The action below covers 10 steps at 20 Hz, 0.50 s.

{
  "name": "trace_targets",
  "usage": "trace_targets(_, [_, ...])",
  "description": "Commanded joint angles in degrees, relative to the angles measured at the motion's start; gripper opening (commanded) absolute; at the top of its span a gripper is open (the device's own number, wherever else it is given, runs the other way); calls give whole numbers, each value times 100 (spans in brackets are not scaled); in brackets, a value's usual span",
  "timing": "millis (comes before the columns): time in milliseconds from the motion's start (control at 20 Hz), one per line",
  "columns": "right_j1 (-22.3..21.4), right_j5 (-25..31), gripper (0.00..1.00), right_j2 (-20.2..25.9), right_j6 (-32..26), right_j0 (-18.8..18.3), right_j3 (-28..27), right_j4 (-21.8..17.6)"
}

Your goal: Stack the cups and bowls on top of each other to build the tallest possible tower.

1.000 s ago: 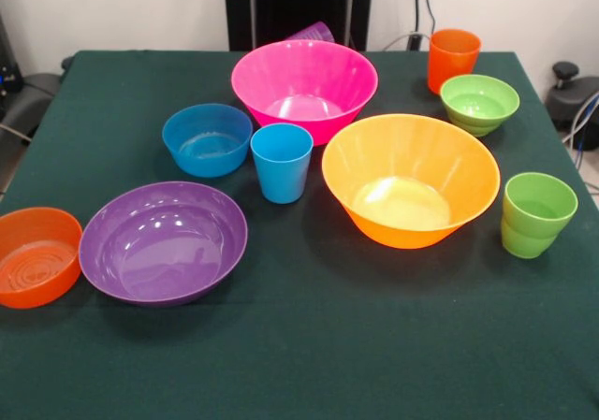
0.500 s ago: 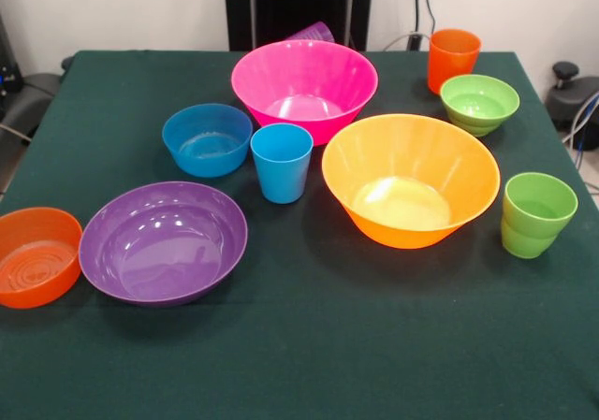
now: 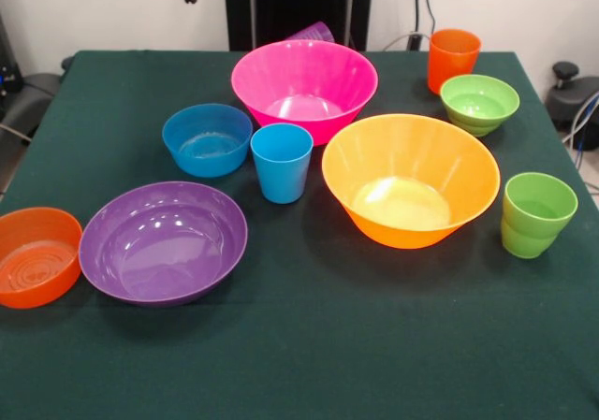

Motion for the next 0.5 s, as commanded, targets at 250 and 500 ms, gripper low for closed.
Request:
trace_targets(250, [517,-346,100,-323,1035,301,-65,-635])
trace_targets(500, [596,-589,100,-275,844,151,-32,-837])
